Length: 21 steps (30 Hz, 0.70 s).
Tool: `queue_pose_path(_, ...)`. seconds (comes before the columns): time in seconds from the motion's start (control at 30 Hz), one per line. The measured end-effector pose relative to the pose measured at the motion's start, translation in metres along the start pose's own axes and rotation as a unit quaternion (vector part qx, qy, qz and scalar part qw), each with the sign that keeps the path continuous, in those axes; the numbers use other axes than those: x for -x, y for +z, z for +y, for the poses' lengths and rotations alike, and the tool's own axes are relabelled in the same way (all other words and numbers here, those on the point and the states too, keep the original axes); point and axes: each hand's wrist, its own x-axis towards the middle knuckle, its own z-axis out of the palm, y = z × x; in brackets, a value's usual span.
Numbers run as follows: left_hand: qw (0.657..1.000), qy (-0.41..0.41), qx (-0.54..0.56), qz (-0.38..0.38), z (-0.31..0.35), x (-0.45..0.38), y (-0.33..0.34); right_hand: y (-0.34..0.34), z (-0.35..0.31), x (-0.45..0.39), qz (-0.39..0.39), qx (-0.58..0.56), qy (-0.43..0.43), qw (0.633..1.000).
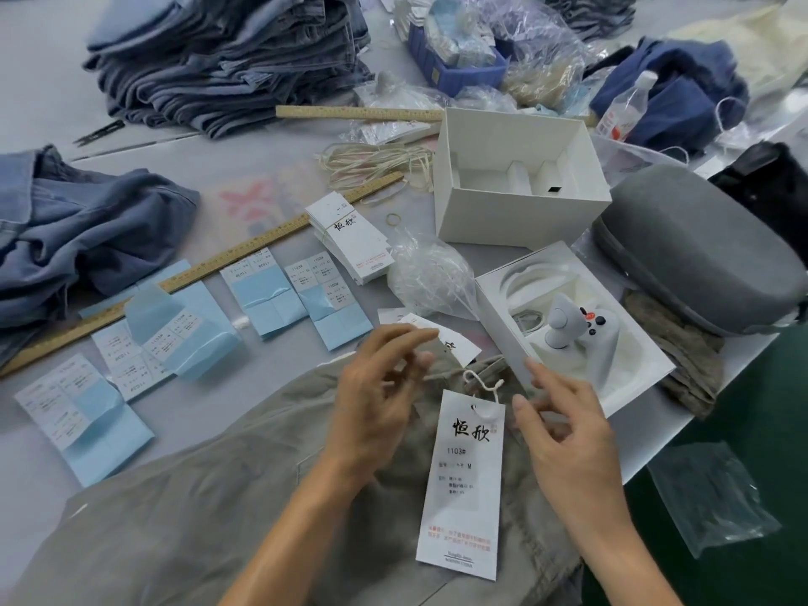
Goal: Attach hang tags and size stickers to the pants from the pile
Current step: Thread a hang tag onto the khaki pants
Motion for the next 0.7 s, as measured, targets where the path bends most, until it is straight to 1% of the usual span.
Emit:
queue_pose_path(0.03, 1.000, -0.004, -0.013, 0.025, -0.001, 0.003, -0.015, -0.005, -0.002, 0.000, 0.015, 0.045, -0.013, 0.999)
queue_pose_path(0.07, 0.998, -0.003, -0.037, 0.043, -0.002, 0.010, -0.031, -0.008, -0.006, 0.002, 0.031, 0.093, -0.048, 0.994)
queue_pose_path(0.13, 0.993, -0.008, -0.103, 0.061, -0.008, 0.033, -0.066, -0.008, -0.011, 0.010, 0.038, 0.157, -0.172, 0.972)
queue_pose_path(0.2, 0.982, -0.018, -0.173, 0.071, -0.015, 0.067, -0.098, 0.007, -0.012, 0.027, -0.020, 0.215, -0.288, 0.933)
queue_pose_path(0.27, 0.959, -0.018, -0.270, 0.080, -0.024, 0.108, -0.126, 0.028, -0.008, 0.050, -0.100, 0.307, -0.367, 0.873)
queue_pose_path(0.3, 0.941, -0.018, -0.327, 0.082, -0.029, 0.128, -0.138, 0.036, -0.006, 0.059, -0.139, 0.340, -0.375, 0.851)
queue_pose_path(0.33, 0.918, -0.024, -0.388, 0.079, -0.031, 0.147, -0.148, 0.042, -0.007, 0.064, -0.162, 0.357, -0.366, 0.844)
queue_pose_path(0.37, 0.892, -0.035, -0.445, 0.075, -0.032, 0.164, -0.154, 0.046, -0.011, 0.069, -0.164, 0.355, -0.349, 0.852)
queue_pose_path(0.43, 0.850, -0.051, -0.520, 0.074, -0.029, 0.188, -0.155, 0.052, -0.026, 0.073, -0.123, 0.322, -0.333, 0.878)
queue_pose_path(0.47, 0.835, -0.053, -0.543, 0.074, -0.027, 0.196, -0.152, 0.054, -0.031, 0.076, -0.096, 0.312, -0.337, 0.883)
queue_pose_path(0.5, 0.823, -0.054, -0.560, 0.074, -0.026, 0.201, -0.147, 0.058, -0.038, 0.078, -0.078, 0.308, -0.350, 0.881)
queue_pose_path(0.57, 0.812, -0.066, -0.574, 0.082, -0.025, 0.202, -0.140, 0.063, -0.052, 0.078, -0.064, 0.307, -0.380, 0.870)
queue_pose_path(0.6, 0.809, -0.069, -0.577, 0.088, -0.025, 0.201, -0.140, 0.068, -0.057, 0.076, -0.052, 0.315, -0.402, 0.858)
queue_pose_path(0.63, 0.803, -0.068, -0.585, 0.092, -0.025, 0.200, -0.141, 0.071, -0.061, 0.075, -0.037, 0.325, -0.436, 0.838)
queue_pose_path(0.67, 0.791, -0.067, -0.601, 0.098, -0.024, 0.201, -0.141, 0.074, -0.060, 0.073, -0.028, 0.334, -0.479, 0.811)
queue_pose_path(0.7, 0.776, -0.077, -0.617, 0.106, -0.024, 0.204, -0.140, 0.077, -0.056, 0.071, -0.038, 0.354, -0.519, 0.777)
